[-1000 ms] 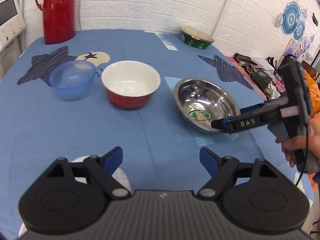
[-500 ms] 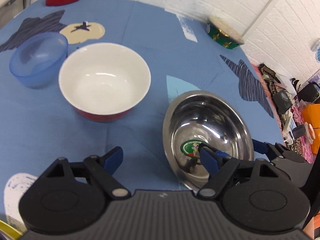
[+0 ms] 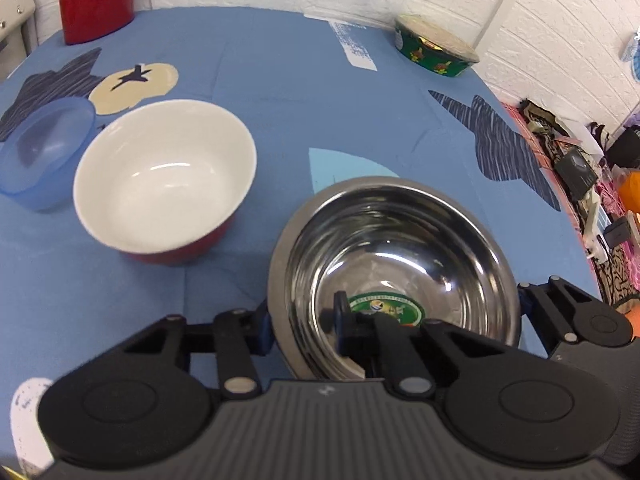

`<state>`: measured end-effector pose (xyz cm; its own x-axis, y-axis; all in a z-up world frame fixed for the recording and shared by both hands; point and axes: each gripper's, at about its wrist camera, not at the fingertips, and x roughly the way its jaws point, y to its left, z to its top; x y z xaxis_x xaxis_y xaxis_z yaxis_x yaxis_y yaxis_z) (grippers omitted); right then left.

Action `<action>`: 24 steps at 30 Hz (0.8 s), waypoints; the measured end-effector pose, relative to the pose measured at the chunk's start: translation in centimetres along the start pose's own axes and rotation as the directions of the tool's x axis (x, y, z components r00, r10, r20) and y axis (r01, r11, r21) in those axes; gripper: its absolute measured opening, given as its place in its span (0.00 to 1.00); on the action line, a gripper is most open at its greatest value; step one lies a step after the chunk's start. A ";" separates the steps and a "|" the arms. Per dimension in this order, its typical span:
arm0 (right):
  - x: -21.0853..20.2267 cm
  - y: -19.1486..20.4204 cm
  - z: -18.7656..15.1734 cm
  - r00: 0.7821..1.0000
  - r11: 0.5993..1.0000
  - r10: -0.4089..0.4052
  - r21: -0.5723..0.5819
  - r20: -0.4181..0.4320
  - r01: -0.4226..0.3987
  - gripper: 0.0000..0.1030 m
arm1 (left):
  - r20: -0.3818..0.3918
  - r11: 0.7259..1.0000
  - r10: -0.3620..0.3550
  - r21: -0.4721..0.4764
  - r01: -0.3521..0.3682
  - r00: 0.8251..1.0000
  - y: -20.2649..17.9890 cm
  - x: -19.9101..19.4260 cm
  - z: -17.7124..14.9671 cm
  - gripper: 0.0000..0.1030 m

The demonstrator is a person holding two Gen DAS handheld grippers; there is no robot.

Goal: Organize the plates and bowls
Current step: 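Close the left tool on the steel bowl's rim, then carry the steel bowl beside the plate stack and open the left tool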

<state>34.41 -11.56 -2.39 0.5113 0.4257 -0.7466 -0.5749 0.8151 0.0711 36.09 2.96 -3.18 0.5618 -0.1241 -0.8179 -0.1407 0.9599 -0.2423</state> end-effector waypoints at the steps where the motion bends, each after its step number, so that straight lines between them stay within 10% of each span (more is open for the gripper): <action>1: -0.6 0.2 -0.1 1.000 1.000 0.006 0.004 0.005 -0.007 0.78 | 0.000 1.000 -0.008 0.004 0.008 1.000 0.1 -0.6 -0.2 0.07; 24: -11.8 8.8 -13.7 0.998 0.990 -0.023 0.142 0.061 0.014 0.81 | -0.064 0.980 -0.132 0.140 0.140 0.989 -0.2 -10.4 -15.5 0.08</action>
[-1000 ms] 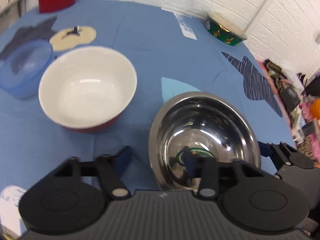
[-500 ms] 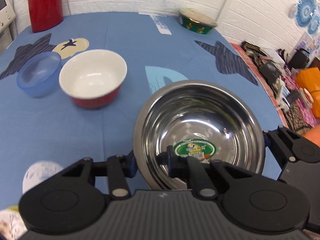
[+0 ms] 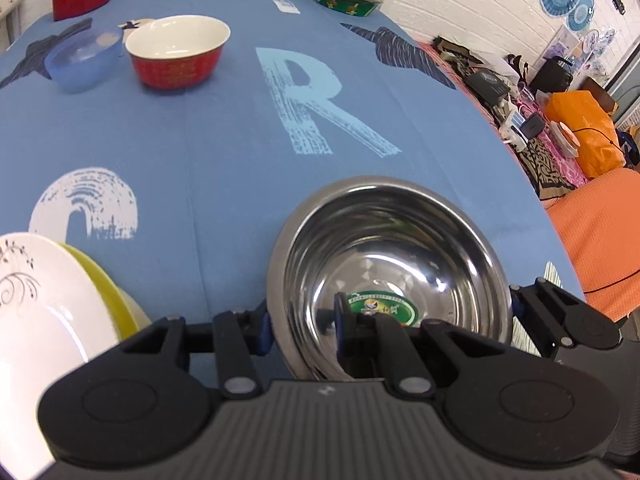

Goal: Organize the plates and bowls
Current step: 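Carry the steel bowl beside the plate stack and open the left tool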

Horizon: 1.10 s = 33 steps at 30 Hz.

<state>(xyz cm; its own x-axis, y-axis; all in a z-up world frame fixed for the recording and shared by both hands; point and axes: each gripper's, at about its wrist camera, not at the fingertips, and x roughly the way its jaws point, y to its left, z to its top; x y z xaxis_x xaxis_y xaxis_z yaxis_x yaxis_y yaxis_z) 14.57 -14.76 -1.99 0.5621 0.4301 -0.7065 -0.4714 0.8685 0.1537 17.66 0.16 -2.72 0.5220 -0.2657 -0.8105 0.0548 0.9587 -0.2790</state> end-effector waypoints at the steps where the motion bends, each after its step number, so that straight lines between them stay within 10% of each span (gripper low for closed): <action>1: 0.1 0.0 -0.1 1.000 1.000 0.002 0.006 -0.001 -0.002 0.81 | 0.000 1.000 0.000 0.003 0.000 1.000 0.0 0.0 -0.1 0.08; 16: 0.5 -0.5 -1.6 1.000 0.999 -0.003 0.032 -0.024 0.004 0.81 | -0.008 1.000 -0.021 0.019 0.021 1.000 0.1 1.2 -0.5 0.10; 17: 0.4 -0.4 -1.6 1.000 1.000 0.001 0.024 -0.027 0.000 0.81 | -0.004 1.000 -0.013 0.015 0.014 1.000 0.2 1.0 -0.6 0.24; 18: 0.4 -0.4 -1.7 1.000 1.000 0.007 0.019 -0.028 -0.006 0.80 | 0.007 1.000 0.003 0.011 -0.003 1.000 0.3 0.8 -0.6 0.60; 20: 0.1 -0.6 -1.7 1.000 1.000 0.005 0.028 -0.024 -0.005 0.80 | 0.064 1.000 -0.003 0.013 0.002 0.998 0.5 -0.2 -0.6 0.77; 33: -4.4 -3.8 0.6 0.992 0.985 -0.043 0.169 0.119 0.022 0.80 | 0.236 0.994 0.077 -0.094 -0.056 0.969 5.9 -6.6 2.7 0.80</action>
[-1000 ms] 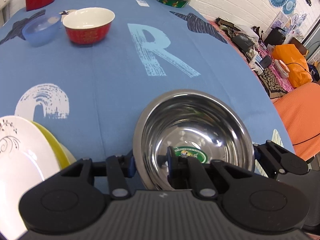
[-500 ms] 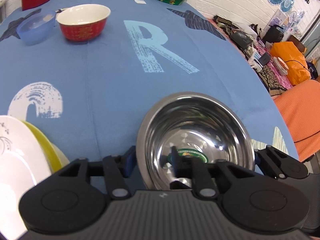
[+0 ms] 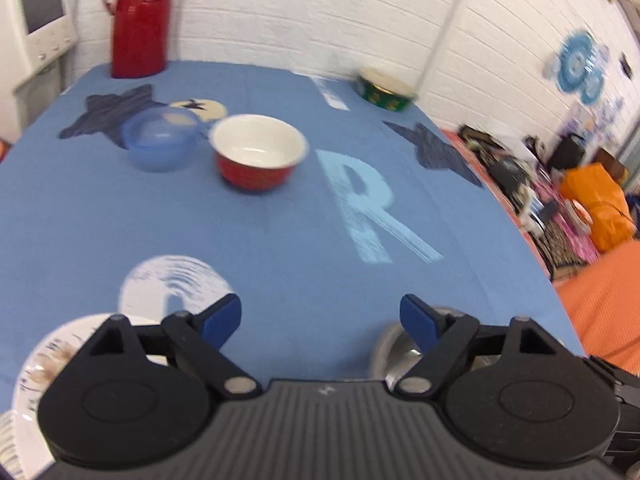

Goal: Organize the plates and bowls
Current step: 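Carry the steel bowl beside the plate stack and open the left tool, then move the left tool to the red-and-white bowl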

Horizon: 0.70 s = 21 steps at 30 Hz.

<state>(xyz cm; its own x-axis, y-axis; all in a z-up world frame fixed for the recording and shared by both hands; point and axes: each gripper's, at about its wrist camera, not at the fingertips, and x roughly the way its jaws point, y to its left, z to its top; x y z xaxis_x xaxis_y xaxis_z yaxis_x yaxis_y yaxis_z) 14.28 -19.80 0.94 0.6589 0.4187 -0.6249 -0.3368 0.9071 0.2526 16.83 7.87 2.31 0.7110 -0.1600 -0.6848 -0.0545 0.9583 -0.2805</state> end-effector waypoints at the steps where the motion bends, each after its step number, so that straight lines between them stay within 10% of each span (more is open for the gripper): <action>1: 0.5 0.4 0.6 1.000 1.000 0.010 -0.016 -0.004 -0.010 0.80 | 0.003 1.000 0.012 -0.023 -0.012 1.000 1.0 -0.1 0.4 0.80; 11: 8.1 7.5 6.3 0.991 0.961 0.094 -0.251 -0.099 -0.117 0.80 | -0.033 0.978 0.076 -0.191 -0.081 0.997 8.7 1.6 3.1 0.80; 21: 11.9 9.8 9.0 0.982 0.914 0.059 -0.385 -0.177 -0.124 0.80 | -0.022 0.990 0.061 -0.128 -0.063 0.998 7.9 4.7 6.6 0.81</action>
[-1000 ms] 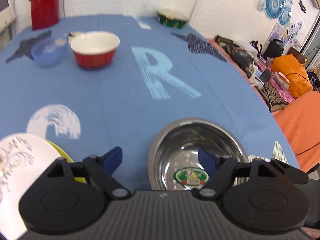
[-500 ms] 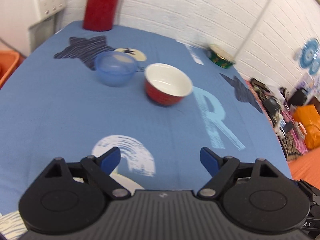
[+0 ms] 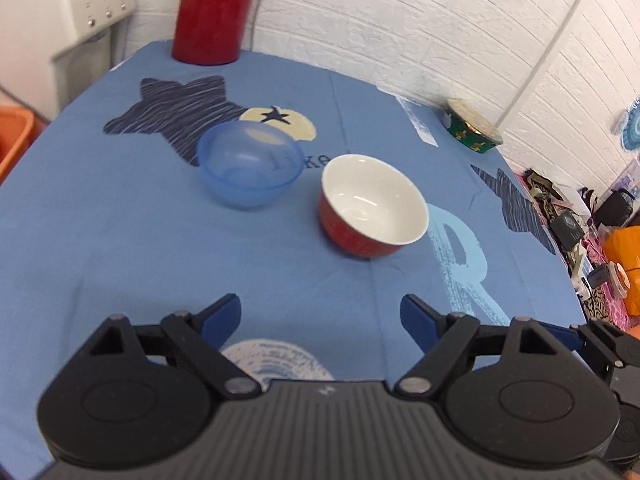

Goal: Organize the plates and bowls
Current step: 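Move the left tool to the red-and-white bowl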

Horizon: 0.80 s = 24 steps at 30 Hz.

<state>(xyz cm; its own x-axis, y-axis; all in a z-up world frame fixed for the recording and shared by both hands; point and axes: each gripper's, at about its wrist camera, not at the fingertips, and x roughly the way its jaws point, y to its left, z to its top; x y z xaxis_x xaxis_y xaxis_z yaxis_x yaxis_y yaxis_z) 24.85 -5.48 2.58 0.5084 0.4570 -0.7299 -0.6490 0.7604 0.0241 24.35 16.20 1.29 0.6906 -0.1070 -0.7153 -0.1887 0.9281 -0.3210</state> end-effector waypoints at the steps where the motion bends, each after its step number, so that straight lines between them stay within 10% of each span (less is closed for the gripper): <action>1: 0.1 -0.2 0.4 1.000 1.000 -0.005 -0.007 -0.006 0.005 0.80 | -0.002 1.000 -0.005 0.007 0.005 1.000 -0.2 0.3 0.3 0.81; 11: 2.3 -1.4 5.1 1.000 0.999 -0.018 -0.044 0.022 0.019 0.80 | -0.002 1.000 -0.015 0.003 0.015 1.000 -0.4 2.0 2.6 0.81; 19: 7.3 -4.0 8.8 0.999 0.997 -0.016 0.079 0.043 0.013 0.80 | -0.035 0.946 -0.090 -0.317 0.074 0.995 1.6 5.2 5.4 0.81; 24: 10.3 -4.6 9.3 0.999 0.997 -0.042 0.061 0.000 0.042 0.80 | -0.047 0.933 -0.031 -0.358 0.012 0.998 1.7 6.8 6.1 0.81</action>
<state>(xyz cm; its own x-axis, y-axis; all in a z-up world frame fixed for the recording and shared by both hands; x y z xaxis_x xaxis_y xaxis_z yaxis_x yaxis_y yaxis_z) 38.31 0.04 1.35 0.5352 0.4241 -0.7305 -0.5913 0.8057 0.0346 32.99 19.21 -0.37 0.6626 -0.1521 -0.7333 -0.4181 0.7372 -0.5307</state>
